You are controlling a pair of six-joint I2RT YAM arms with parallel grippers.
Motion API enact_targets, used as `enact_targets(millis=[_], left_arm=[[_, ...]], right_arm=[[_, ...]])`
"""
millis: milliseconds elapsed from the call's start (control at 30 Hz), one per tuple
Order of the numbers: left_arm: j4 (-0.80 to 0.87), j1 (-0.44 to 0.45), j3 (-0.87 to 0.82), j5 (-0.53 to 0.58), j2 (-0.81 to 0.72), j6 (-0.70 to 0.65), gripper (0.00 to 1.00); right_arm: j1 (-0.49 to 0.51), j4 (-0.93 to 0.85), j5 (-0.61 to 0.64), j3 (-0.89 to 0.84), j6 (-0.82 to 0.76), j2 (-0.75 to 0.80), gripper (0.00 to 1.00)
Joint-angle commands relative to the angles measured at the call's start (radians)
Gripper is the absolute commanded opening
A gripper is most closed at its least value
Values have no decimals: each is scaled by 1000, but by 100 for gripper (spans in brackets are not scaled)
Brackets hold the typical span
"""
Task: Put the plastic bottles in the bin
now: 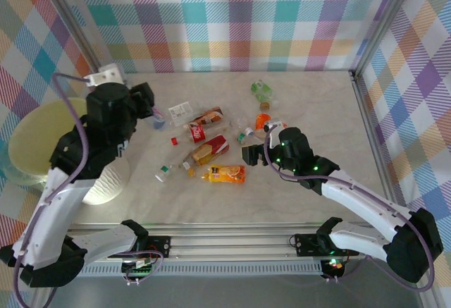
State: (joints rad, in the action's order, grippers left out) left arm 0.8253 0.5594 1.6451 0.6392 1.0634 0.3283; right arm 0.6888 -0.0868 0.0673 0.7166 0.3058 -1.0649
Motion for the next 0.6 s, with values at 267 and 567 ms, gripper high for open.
enact_targets(millis=[267, 567], left_arm=[[103, -245, 191, 395, 92, -338, 44], [218, -686, 168, -31, 98, -254, 44]], right_arm=[[3, 22, 7, 55, 9, -43, 100], [3, 10, -3, 57, 7, -38, 100]])
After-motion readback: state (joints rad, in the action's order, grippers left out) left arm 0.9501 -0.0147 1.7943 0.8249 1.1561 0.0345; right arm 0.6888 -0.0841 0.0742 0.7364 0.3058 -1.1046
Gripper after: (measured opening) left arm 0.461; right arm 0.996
